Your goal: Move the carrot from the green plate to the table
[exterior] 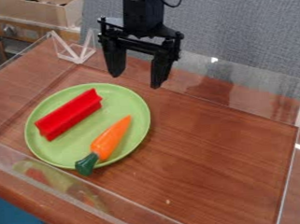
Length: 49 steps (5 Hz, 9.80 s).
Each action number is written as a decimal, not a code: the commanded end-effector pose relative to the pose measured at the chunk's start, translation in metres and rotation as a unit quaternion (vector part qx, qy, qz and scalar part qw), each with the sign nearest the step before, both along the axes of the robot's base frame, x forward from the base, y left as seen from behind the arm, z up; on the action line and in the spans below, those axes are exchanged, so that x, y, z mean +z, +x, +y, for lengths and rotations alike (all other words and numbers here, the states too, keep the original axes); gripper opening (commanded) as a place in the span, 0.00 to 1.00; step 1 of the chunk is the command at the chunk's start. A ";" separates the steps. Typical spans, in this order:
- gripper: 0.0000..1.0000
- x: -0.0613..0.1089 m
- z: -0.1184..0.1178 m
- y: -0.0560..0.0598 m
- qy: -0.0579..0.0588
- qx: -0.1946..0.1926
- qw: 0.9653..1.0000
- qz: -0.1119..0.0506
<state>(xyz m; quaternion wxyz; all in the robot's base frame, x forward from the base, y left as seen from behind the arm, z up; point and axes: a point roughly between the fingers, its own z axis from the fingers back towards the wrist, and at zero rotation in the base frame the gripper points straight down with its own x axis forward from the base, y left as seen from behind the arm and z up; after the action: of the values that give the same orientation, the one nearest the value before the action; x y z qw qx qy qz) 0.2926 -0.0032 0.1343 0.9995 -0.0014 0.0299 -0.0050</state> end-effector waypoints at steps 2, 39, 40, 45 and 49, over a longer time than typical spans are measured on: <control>1.00 -0.008 -0.012 -0.007 0.005 0.006 1.000 0.006; 0.00 -0.078 0.034 -0.014 -0.014 -0.014 0.997 -0.068; 0.00 -0.067 0.029 -0.020 -0.012 0.003 0.997 -0.074; 0.00 -0.063 -0.058 0.014 -0.064 -0.159 0.982 -0.077; 0.00 -0.089 -0.048 0.028 -0.109 -0.154 0.980 -0.064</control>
<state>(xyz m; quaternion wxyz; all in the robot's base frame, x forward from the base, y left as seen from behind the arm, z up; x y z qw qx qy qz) 0.3101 -0.0539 0.0314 0.9811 -0.1072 -0.0069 -0.1607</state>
